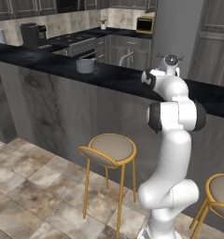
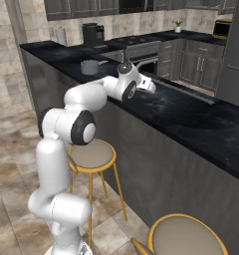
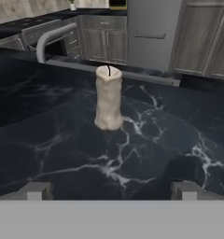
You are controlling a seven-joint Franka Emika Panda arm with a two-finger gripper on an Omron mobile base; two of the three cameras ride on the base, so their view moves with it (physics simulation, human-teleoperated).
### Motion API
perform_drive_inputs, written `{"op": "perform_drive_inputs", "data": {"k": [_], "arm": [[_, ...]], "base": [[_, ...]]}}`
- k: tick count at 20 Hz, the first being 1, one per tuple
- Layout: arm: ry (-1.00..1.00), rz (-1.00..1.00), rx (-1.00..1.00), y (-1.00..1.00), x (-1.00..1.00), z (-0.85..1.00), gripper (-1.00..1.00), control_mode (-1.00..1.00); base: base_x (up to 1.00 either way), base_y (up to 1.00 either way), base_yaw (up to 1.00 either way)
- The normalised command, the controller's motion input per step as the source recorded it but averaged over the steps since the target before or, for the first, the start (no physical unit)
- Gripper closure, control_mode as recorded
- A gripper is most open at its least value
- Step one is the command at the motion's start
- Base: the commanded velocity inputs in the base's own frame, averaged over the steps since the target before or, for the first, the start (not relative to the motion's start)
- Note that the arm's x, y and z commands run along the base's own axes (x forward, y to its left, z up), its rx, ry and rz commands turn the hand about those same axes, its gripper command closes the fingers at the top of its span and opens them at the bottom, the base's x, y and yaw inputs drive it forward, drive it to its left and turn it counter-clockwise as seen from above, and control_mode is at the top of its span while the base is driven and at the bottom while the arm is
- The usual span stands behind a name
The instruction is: Pick the candle and candle from the dining table and place them in the open cabinet. Close the cabinet after placing the objects.
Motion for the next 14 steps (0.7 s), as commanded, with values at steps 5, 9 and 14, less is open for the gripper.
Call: {"op": "perform_drive_inputs", "data": {"k": [5, 9, 14], "arm": [[0.00, 0.00, 0.00, -0.08, 0.27, -0.11, -1.00, -1.00], [0.00, 0.00, 0.00, -0.13, 0.24, -0.08, -1.00, -1.00], [0.00, 0.00, 0.00, -0.08, 0.26, -0.05, -1.00, -1.00]], "base": [[0.00, 0.00, 0.00], [0.00, 0.00, 0.00], [0.00, 0.00, 0.00]]}}
